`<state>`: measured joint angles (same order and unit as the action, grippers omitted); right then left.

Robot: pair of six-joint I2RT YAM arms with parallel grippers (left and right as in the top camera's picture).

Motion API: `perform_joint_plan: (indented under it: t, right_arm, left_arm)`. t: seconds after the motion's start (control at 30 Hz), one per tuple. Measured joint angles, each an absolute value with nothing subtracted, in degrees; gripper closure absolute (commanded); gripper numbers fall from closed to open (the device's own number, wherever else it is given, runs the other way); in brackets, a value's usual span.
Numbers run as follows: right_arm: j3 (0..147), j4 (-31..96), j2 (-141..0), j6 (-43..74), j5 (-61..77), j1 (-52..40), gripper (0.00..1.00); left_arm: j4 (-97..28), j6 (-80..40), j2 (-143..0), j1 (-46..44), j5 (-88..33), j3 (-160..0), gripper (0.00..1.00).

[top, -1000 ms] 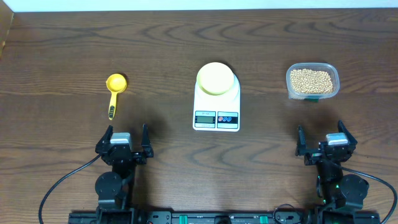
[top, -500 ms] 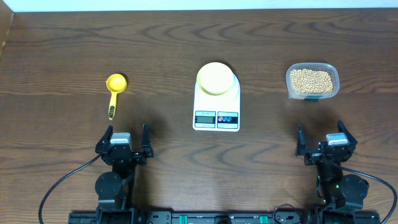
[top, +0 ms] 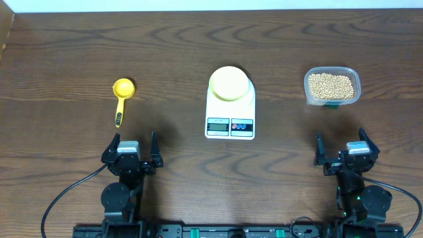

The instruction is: Scoop item into bowl and weigh 50g on scale

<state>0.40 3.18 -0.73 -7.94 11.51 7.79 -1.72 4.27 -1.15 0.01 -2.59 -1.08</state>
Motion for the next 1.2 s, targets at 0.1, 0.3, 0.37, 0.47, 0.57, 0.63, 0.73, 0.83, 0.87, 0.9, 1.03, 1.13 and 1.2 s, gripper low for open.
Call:
perform_joint_plan:
  t: [0.1, 0.3, 0.37, 0.47, 0.57, 0.63, 0.73, 0.83, 0.87, 0.9, 1.03, 1.13, 1.2]
  right_arm:
    - [0.40, 3.18, -0.73, -7.94, 11.49, 7.79, 0.01]
    - [0.40, 3.18, -0.73, -7.94, 11.51, 7.79, 0.01]
    - [0.40, 3.18, -0.73, -7.94, 11.51, 7.79, 0.01]
    - [0.40, 3.18, -0.73, -7.94, 11.51, 7.79, 0.01]
    - [0.40, 3.18, -0.73, -7.94, 11.49, 7.79, 0.01]
    - [0.40, 3.18, -0.73, -7.94, 11.51, 7.79, 0.01]
    - [0.40, 3.18, -0.73, -7.94, 11.49, 7.79, 0.01]
    - [0.40, 3.18, -0.73, -7.94, 11.51, 7.79, 0.01]
    - [0.40, 3.18, -0.73, -7.94, 11.51, 7.79, 0.01]
    - [0.40, 3.18, -0.73, -7.94, 11.51, 7.79, 0.01]
    - [0.40, 3.18, -0.73, -7.94, 11.49, 7.79, 0.01]
    - [0.40, 3.18, -0.73, -7.94, 11.51, 7.79, 0.01]
    - [0.40, 3.18, -0.73, -7.94, 11.51, 7.79, 0.01]
  left_arm:
    - [-1.72, 4.27, -1.15, 0.01, -2.59, -1.08, 0.06]
    - [-1.72, 4.27, -1.15, 0.01, -2.59, -1.08, 0.07]
    - [-1.72, 4.27, -1.15, 0.01, -2.59, -1.08, 0.07]
    - [-1.74, 4.16, -1.15, 0.01, -2.59, -1.10, 0.07]
    - [-2.11, 4.03, -1.17, 0.01, -2.57, -1.37, 0.07]
    - [-2.70, 4.03, -1.50, 0.01, -2.35, -1.76, 0.07]
    - [-3.49, 4.03, -3.16, 0.01, -1.96, -2.20, 0.07]
    - [-4.36, 4.03, -6.24, 0.01, -1.32, -3.16, 0.07]
    - [-4.49, 4.03, -7.60, 0.01, -1.28, -3.86, 0.07]
    - [-4.45, 4.03, -8.99, 0.01, -1.23, -4.69, 0.07]
    - [-4.16, 4.03, -15.38, 0.01, -1.10, -10.04, 0.07]
    - [-4.03, 4.03, -19.86, 0.01, -1.10, -14.31, 0.07]
    - [-4.03, 4.03, -22.92, -0.01, -1.10, -16.84, 0.07]
